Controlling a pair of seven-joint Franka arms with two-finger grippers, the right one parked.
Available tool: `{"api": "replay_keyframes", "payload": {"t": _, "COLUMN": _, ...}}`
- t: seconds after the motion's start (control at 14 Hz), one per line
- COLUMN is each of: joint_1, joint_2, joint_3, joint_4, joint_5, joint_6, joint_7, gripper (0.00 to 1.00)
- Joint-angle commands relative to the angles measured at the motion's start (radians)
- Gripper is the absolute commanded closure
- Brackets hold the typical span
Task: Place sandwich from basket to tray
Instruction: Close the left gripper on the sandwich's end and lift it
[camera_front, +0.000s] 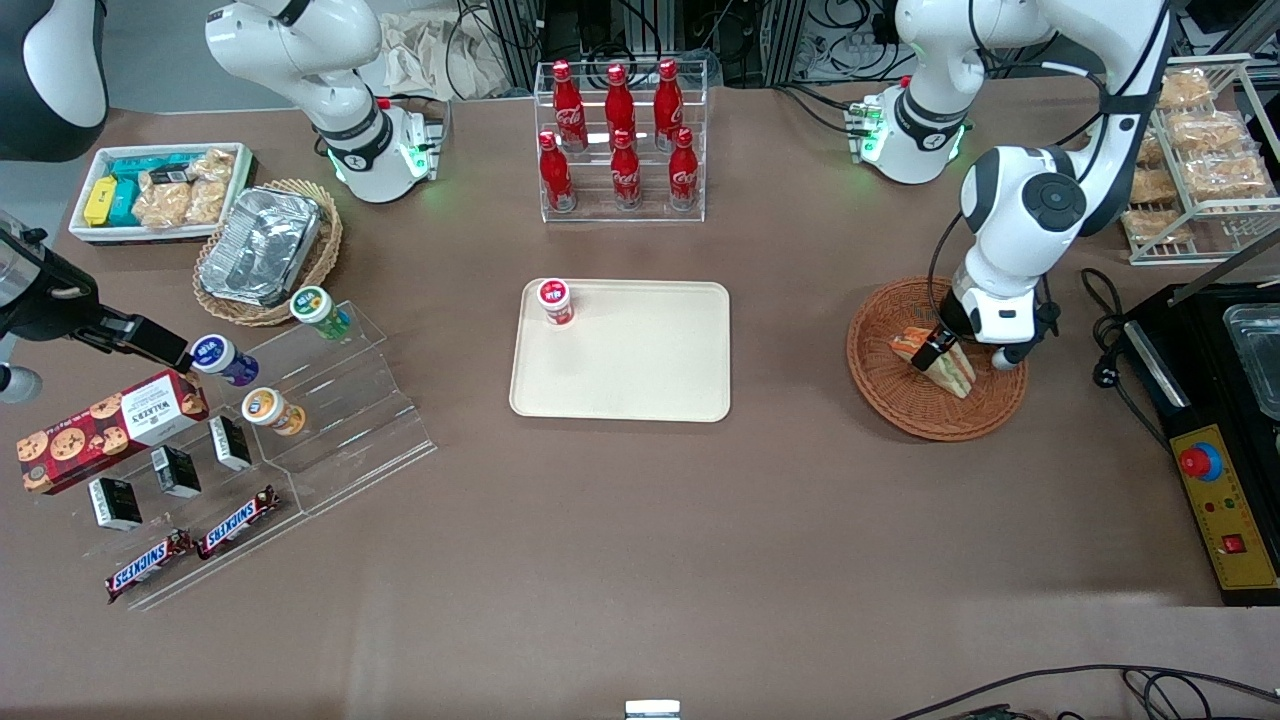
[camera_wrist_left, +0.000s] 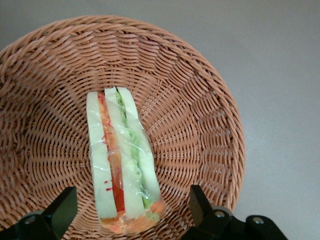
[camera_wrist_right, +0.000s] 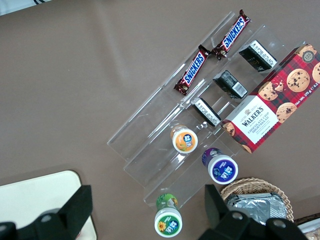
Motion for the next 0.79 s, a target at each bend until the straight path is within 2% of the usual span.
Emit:
{"api": "replay_keyframes", "payload": {"t": 0.0, "joint_1": -0.012, "joint_2": -0.001, "joint_3": 0.013, "joint_4": -0.011, "joint_5": 0.044, "joint_6": 0.025, "joint_7": -0.035, "gripper": 0.01}}
{"api": "replay_keyframes", "payload": {"t": 0.29, "joint_1": -0.011, "joint_2": 0.007, "joint_3": 0.014, "joint_4": -0.008, "joint_5": 0.074, "joint_6": 0.025, "joint_7": -0.064, "gripper": 0.25}}
{"api": "replay_keyframes", "payload": {"t": 0.36, "joint_1": -0.013, "joint_2": 0.01, "joint_3": 0.014, "joint_4": -0.008, "joint_5": 0.093, "joint_6": 0.025, "joint_7": -0.089, "gripper": 0.34}}
{"api": "replay_keyframes", "payload": {"t": 0.5, "joint_1": -0.012, "joint_2": 0.007, "joint_3": 0.014, "joint_4": -0.006, "joint_5": 0.139, "joint_6": 0.023, "joint_7": -0.133, "gripper": 0.55}}
{"api": "replay_keyframes", "payload": {"t": 0.57, "joint_1": -0.011, "joint_2": 0.001, "joint_3": 0.014, "joint_4": -0.006, "joint_5": 0.145, "joint_6": 0.022, "joint_7": -0.14, "gripper": 0.67}}
{"api": "replay_keyframes", "payload": {"t": 0.64, "joint_1": -0.013, "joint_2": -0.01, "joint_3": 0.014, "joint_4": -0.003, "joint_5": 0.145, "joint_6": 0.014, "joint_7": -0.138, "gripper": 0.83}}
{"api": "replay_keyframes", "payload": {"t": 0.71, "joint_1": -0.013, "joint_2": -0.028, "joint_3": 0.014, "joint_4": -0.003, "joint_5": 0.148, "joint_6": 0.002, "joint_7": -0.138, "gripper": 0.92}}
